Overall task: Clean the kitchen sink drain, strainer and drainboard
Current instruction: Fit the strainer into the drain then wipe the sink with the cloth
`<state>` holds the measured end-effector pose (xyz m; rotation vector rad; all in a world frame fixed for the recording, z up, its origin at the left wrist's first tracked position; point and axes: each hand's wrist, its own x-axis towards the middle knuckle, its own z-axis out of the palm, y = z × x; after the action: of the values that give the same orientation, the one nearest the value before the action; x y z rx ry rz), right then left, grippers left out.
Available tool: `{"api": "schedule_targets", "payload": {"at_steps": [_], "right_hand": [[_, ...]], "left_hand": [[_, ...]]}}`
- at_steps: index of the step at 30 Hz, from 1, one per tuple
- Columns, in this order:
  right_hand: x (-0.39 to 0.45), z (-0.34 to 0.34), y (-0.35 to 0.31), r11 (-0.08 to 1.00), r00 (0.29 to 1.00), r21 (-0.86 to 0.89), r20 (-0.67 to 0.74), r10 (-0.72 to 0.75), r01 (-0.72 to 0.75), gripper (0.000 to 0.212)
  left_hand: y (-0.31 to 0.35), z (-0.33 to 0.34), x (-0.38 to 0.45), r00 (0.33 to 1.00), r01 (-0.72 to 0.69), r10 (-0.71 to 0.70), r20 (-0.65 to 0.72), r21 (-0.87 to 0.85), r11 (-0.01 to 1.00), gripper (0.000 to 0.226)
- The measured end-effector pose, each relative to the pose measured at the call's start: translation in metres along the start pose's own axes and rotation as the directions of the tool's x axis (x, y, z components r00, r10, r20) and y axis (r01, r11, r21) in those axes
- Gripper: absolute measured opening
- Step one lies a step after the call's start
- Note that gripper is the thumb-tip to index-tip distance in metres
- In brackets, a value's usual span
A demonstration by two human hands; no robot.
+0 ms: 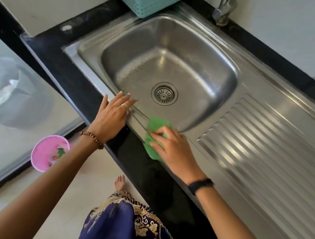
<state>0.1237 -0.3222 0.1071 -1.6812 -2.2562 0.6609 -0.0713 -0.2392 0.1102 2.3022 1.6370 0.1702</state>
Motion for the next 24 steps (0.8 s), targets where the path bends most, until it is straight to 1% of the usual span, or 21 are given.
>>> {"api": "schedule_targets", "payload": {"at_steps": [4, 7, 11, 16, 20, 22, 24], "right_hand": [[-0.077, -0.012, 0.023, 0.992, 0.993, 0.045, 0.02, 0.12, -0.121, 0.035], [-0.076, -0.008, 0.018, 0.975, 0.978, 0.076, 0.023, 0.207, -0.208, 0.034], [-0.017, 0.001, -0.003, 0.969, 0.979, 0.136, 0.011, 0.206, -0.205, 0.035], [0.087, 0.022, -0.036, 0.97, 0.98, 0.155, -0.038, 0.195, -0.187, 0.033], [0.171, 0.035, -0.071, 0.954, 0.974, 0.207, -0.025, 0.226, -0.216, 0.033], [0.191, 0.038, -0.081, 0.948, 0.965, 0.2, -0.026, 0.26, -0.25, 0.033], [0.185, 0.039, -0.082, 0.945, 0.962, 0.207, -0.05, 0.269, -0.254, 0.033]], "left_hand": [[-0.014, -0.001, 0.01, 0.998, -0.035, 0.034, 0.044, 0.015, 0.999, 0.043], [-0.025, -0.003, 0.013, 0.996, -0.055, 0.056, 0.062, -0.019, 0.998, 0.042], [-0.045, -0.009, 0.016, 0.995, -0.083, 0.084, 0.046, -0.032, 0.996, 0.042], [-0.079, -0.027, 0.029, 0.998, -0.063, 0.064, 0.027, -0.031, 0.998, 0.045], [-0.104, -0.042, 0.048, 0.996, -0.072, 0.072, 0.047, -0.001, 0.997, 0.046], [-0.116, -0.048, 0.061, 0.993, -0.098, 0.094, 0.074, 0.043, 0.994, 0.046], [-0.127, -0.054, 0.073, 0.988, -0.128, 0.122, 0.091, 0.066, 0.99, 0.047]]}}
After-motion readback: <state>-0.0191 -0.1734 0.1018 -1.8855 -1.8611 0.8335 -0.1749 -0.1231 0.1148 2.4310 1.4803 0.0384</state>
